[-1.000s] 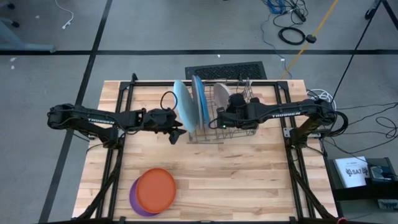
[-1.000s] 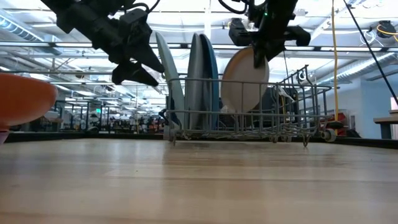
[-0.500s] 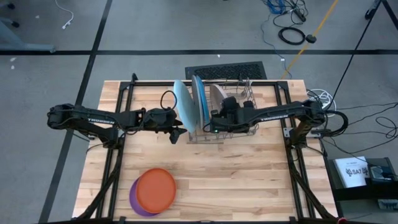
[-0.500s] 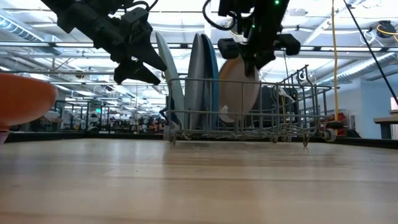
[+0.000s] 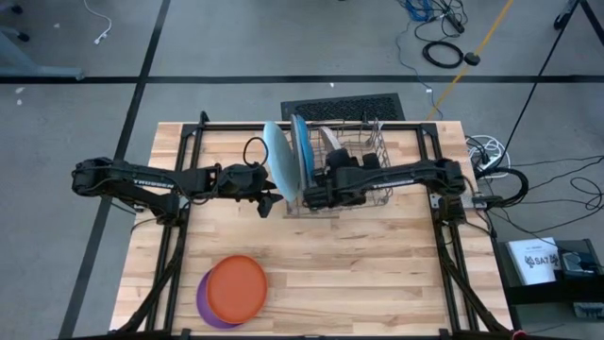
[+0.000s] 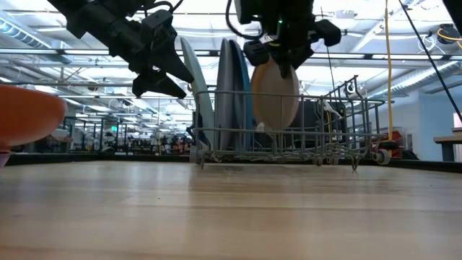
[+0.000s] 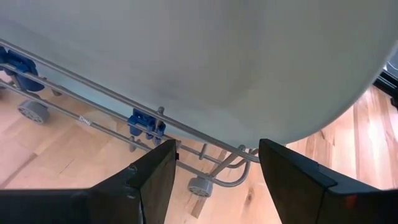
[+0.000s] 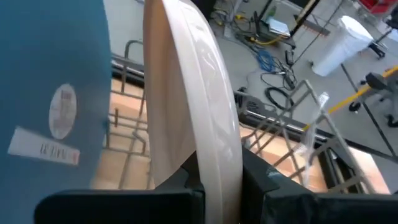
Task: Sort dishes
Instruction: Put the white plate into the dish rack
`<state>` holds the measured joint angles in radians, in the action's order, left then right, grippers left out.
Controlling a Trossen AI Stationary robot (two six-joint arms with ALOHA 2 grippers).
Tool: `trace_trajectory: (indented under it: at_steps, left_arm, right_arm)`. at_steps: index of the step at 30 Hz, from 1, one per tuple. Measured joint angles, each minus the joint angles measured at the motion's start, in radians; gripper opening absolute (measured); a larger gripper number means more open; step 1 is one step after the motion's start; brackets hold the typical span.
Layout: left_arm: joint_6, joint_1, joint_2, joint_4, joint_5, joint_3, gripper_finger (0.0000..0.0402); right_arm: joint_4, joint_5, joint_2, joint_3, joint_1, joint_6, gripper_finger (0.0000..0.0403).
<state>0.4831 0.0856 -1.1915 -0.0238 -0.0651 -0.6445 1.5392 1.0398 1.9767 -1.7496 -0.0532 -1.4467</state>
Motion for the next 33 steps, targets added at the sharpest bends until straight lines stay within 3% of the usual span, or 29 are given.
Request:
trace_trajectory:
  at_steps: [6, 33]
  left_arm:
    - [-0.001, 0.000, 0.000, 0.000, -0.011, 0.000, 0.0230]
    - [-0.019, -0.001, 0.000, 0.001, -0.019, 0.000, 0.0230]
  right_arm:
    - [0.011, -0.002, 0.055, -0.065, -0.017, 0.016, 0.0037]
    - [0.032, -0.049, 0.083, -0.073, 0.047, 0.071, 0.0037]
